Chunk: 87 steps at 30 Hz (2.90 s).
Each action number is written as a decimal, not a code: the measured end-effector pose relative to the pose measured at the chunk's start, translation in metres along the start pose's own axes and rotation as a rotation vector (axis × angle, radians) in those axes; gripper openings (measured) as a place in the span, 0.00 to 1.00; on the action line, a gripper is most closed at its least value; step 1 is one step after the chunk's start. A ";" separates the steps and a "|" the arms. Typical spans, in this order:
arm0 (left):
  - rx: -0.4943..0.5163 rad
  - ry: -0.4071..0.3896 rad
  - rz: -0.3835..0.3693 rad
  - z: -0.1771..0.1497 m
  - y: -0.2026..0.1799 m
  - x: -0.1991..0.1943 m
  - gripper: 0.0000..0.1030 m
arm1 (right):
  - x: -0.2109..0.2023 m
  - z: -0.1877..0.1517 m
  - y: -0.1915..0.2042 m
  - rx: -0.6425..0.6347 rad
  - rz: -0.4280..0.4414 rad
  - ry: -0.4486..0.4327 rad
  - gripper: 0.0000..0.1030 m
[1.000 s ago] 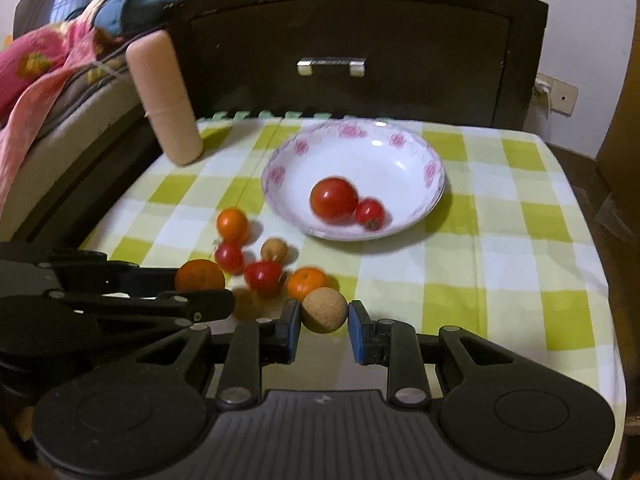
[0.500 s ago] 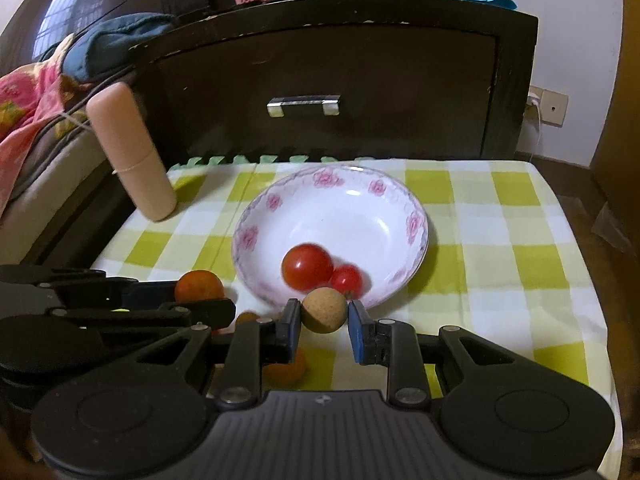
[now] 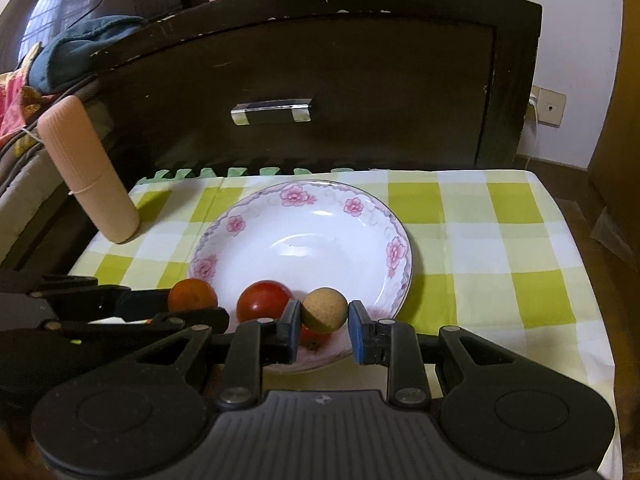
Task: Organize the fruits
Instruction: 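Lower the longan and tomato into the bowl and open both tools, then withdraw both open tools from the bowl toward the remaining fruit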
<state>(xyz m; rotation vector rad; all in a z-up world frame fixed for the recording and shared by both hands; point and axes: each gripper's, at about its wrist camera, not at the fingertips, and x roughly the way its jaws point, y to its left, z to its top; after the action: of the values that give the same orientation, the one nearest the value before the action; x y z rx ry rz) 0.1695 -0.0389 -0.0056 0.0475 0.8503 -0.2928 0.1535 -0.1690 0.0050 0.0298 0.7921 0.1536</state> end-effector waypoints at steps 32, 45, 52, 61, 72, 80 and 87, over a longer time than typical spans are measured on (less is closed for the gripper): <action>-0.023 -0.019 0.022 0.011 0.009 0.013 0.49 | 0.029 0.010 -0.009 0.026 0.007 -0.001 0.25; -0.033 -0.042 0.018 0.014 0.011 0.007 0.62 | 0.024 0.014 -0.014 0.046 0.001 -0.026 0.25; -0.033 -0.050 0.022 0.013 0.012 0.001 0.65 | 0.018 0.014 -0.013 0.052 -0.001 -0.036 0.25; -0.033 -0.054 0.022 0.006 0.013 -0.013 0.68 | 0.006 0.011 -0.007 0.045 0.005 -0.038 0.25; -0.029 -0.048 0.019 -0.016 0.019 -0.036 0.69 | -0.016 -0.005 0.006 0.048 0.019 -0.038 0.26; -0.008 -0.028 0.027 -0.035 0.018 -0.050 0.69 | -0.028 -0.024 0.017 0.042 0.026 -0.013 0.26; -0.013 0.014 0.025 -0.057 0.022 -0.060 0.69 | -0.034 -0.040 0.026 0.029 0.039 0.019 0.26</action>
<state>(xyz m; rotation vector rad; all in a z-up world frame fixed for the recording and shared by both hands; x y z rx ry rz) 0.0964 0.0054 0.0002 0.0484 0.8645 -0.2642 0.0984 -0.1498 0.0031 0.0716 0.8129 0.1794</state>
